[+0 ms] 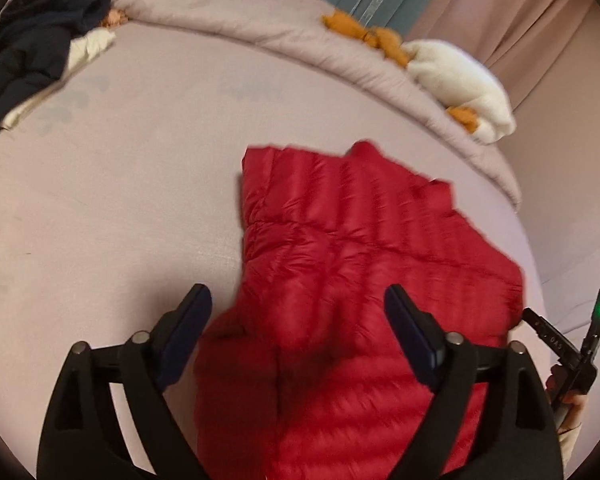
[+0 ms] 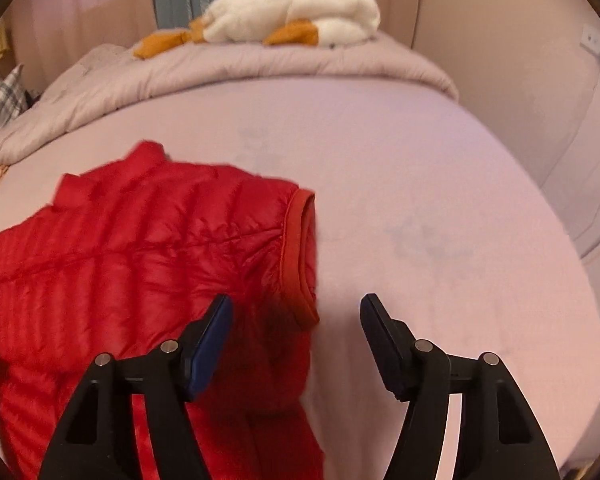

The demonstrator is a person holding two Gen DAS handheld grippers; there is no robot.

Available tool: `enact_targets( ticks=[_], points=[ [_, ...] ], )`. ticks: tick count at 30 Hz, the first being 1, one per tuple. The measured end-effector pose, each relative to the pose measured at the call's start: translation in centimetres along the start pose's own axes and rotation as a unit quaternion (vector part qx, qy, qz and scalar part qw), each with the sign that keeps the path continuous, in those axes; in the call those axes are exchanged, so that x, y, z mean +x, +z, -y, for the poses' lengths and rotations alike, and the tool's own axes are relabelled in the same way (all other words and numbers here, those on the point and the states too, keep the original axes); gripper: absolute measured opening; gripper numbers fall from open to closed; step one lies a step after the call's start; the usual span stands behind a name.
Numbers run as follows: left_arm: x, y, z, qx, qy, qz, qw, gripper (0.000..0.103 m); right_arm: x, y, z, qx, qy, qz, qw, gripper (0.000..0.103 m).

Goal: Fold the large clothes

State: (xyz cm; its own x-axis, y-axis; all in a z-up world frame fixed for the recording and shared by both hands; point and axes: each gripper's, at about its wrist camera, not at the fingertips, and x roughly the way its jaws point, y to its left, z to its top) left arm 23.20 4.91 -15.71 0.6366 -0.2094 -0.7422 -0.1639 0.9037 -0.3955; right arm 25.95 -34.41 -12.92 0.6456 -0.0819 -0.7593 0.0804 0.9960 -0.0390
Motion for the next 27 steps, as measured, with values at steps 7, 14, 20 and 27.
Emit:
enact_targets(
  ticks=[7, 14, 20, 27],
  points=[
    [-8.8, -2.0, 1.2, 0.012, -0.051, 0.063, 0.9967, 0.103, -9.2, -1.5, 0.0, -0.011, 0.006, 0.094, 0.996, 0.096],
    [-14.0, -5.9, 0.1, 0.003, -0.067, 0.091, 0.9936, 0.103, -15.9, -4.5, -0.1, -0.005, 0.046, 0.166, 0.985, 0.101],
    [-15.6, -10.0, -1.3, -0.007, -0.063, 0.095, 0.9935, 0.103, -19.1, -8.3, 0.6, -0.003, 0.094, 0.202, 0.975, 0.101],
    [-15.9, -13.4, -2.4, -0.015, -0.066, 0.092, 0.9935, 0.103, -19.8, -10.2, 0.5, 0.007, 0.108, 0.206, 0.973, 0.102]
  ],
)
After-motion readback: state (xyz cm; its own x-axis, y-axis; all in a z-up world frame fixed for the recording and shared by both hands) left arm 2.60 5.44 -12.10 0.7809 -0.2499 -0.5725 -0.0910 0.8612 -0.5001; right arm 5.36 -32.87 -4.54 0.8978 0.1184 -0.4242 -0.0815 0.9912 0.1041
